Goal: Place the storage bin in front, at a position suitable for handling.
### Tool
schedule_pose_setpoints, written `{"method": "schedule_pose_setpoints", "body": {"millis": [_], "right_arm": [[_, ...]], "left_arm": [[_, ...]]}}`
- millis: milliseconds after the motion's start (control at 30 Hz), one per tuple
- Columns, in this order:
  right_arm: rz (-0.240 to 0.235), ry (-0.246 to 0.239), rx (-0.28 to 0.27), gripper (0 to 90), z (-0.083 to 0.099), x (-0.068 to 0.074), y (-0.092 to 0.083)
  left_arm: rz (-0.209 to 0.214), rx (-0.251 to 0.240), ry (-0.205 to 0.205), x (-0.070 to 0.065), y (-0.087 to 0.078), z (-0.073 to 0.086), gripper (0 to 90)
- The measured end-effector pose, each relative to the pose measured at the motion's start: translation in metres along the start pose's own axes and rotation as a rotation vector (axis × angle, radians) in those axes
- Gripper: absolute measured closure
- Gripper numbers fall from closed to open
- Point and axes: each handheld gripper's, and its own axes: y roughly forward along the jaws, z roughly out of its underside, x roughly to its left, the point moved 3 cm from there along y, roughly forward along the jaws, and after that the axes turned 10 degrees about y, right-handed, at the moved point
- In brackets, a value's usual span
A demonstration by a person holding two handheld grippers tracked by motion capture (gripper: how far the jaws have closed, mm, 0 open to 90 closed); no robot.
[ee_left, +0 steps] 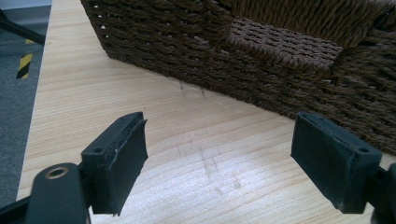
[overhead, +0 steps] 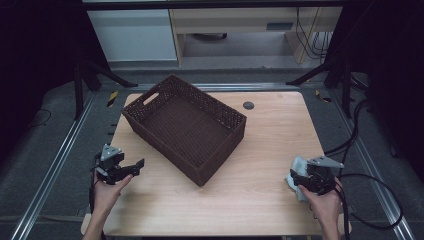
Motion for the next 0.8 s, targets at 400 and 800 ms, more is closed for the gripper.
{"method": "schedule_pose_setpoints", "body": {"millis": [400,800], "right_arm": [[-0.006,0.062,0.082,52.2,0.010,-0.016,0.021],[-0.014,0.036,0.040,77.0,-0.006,-0.016,0.030]], "left_arm": [[0.001,0.002,-0.004,0.001,0.001,0.001,18.8],[0.006,0.005,-0.001,0.001,0.003,0.001,20.0]]}}
